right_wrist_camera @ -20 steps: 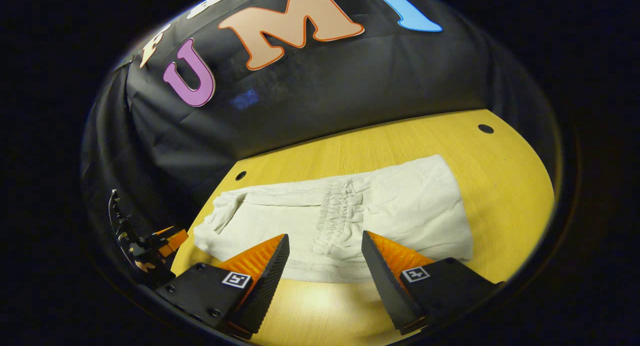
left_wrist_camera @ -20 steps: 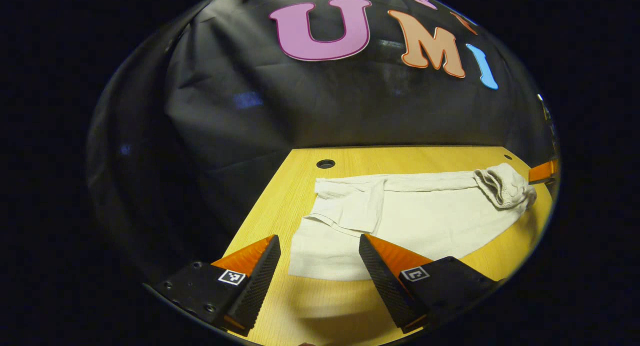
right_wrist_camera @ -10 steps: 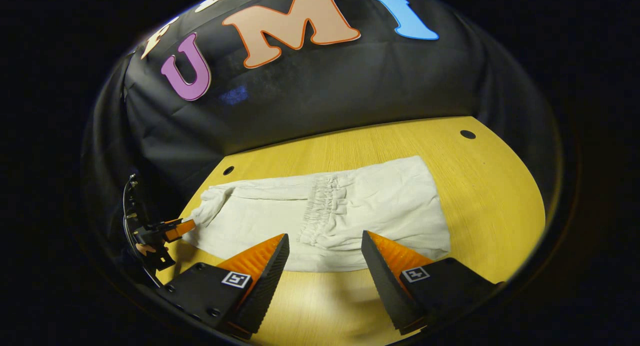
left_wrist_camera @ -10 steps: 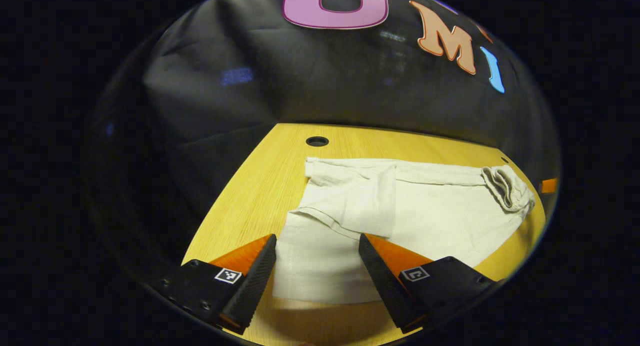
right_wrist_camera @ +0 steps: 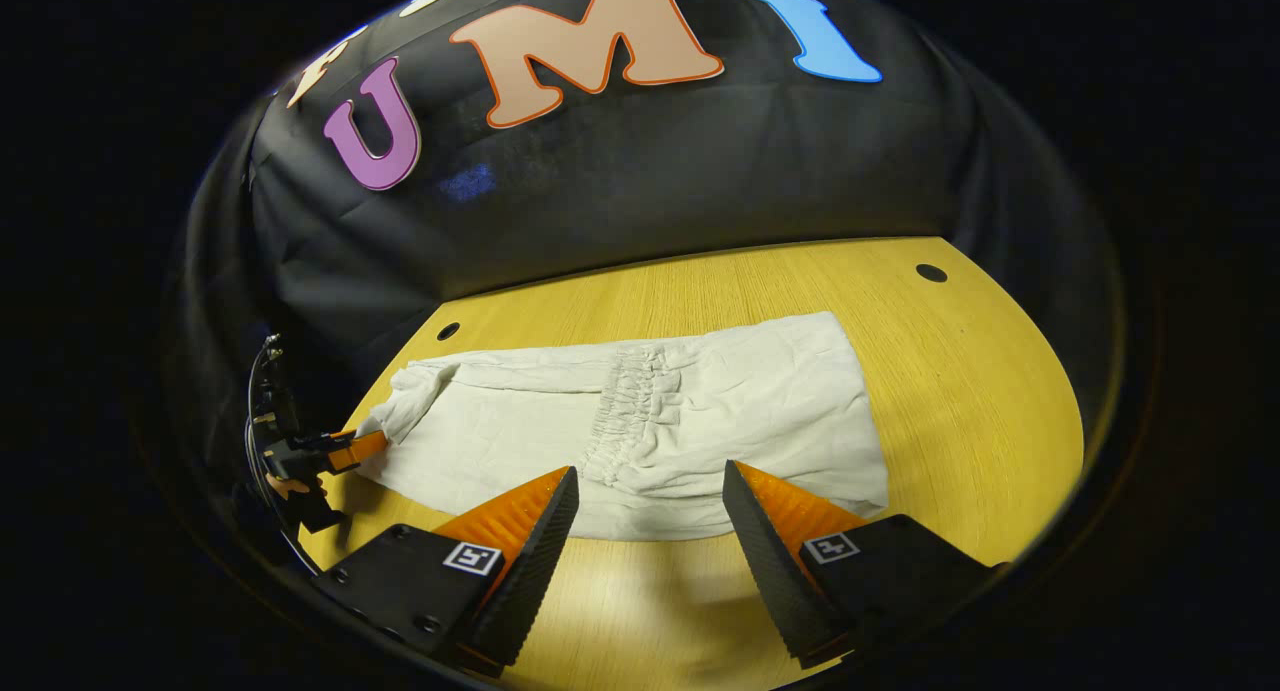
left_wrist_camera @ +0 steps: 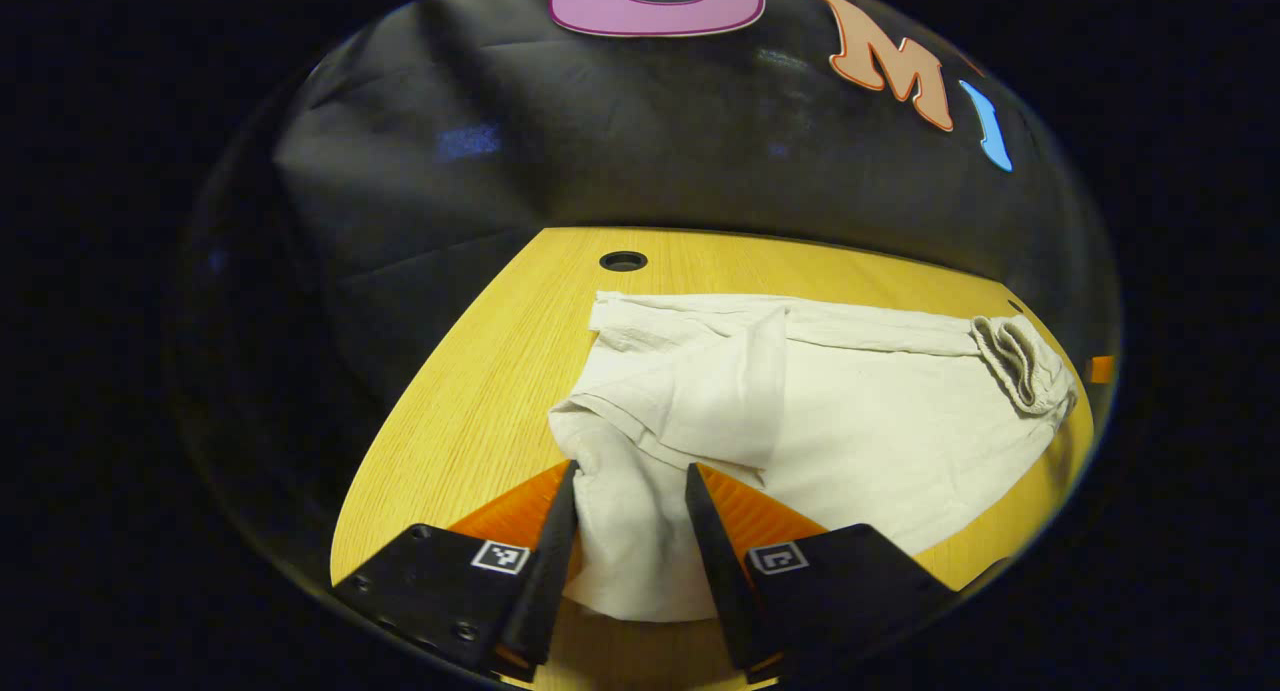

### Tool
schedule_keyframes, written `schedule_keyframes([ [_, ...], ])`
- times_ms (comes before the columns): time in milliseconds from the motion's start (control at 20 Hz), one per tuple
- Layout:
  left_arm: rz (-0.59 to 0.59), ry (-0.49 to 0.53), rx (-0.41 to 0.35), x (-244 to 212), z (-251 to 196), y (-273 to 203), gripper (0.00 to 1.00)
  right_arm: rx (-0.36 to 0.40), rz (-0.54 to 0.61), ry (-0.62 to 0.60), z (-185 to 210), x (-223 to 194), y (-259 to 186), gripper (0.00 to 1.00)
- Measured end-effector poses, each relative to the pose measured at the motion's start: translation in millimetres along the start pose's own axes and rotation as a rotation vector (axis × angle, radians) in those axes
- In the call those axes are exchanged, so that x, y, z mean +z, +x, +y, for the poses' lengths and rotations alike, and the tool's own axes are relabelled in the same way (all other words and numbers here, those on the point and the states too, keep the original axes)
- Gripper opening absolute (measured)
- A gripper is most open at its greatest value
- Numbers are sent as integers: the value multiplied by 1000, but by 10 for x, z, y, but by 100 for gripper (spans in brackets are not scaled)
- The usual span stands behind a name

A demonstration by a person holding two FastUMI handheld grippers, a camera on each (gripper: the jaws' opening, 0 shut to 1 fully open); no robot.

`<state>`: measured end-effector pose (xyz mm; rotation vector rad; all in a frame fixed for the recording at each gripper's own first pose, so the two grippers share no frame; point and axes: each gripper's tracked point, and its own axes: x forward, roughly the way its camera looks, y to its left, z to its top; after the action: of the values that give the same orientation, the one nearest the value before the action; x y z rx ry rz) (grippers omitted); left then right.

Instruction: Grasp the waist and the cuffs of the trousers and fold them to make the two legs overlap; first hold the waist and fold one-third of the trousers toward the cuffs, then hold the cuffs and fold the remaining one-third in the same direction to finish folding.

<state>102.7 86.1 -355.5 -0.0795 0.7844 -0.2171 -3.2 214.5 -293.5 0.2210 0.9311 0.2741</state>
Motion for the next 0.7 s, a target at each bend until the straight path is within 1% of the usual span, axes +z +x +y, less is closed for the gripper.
schedule_keyframes([
  [50, 6, 3, -13, 2, -60, 6, 58, 7, 1, -4, 6, -8, -4, 94],
  [100, 4, 5, -29, 27, -130, 11, 38, 12, -2, -8, 8, -10, -19, 94],
  [150, 9, 4, -24, 30, -141, 24, 28, 15, -5, -16, -6, -6, -42, 94],
  [200, 14, 12, -17, 42, -142, 39, 10, 17, -5, -23, -30, -17, -58, 94],
  [250, 26, 23, -1, 47, -149, 32, 3, 23, -3, -30, -52, -30, -81, 94],
  [300, 44, 19, 6, 58, -179, 2, 0, 27, -2, -36, -80, -46, -105, 94],
  [350, 35, 11, -1, 115, -250, -24, 0, 27, -7, -41, -117, -29, -134, 94],
  [500, -22, 6, -11, 398, -423, -157, 0, 40, -16, -31, -212, 4, -228, 94],
  [700, -93, -11, -42, 775, -780, -365, 0, 58, -31, -30, -362, 83, -354, 94],
])
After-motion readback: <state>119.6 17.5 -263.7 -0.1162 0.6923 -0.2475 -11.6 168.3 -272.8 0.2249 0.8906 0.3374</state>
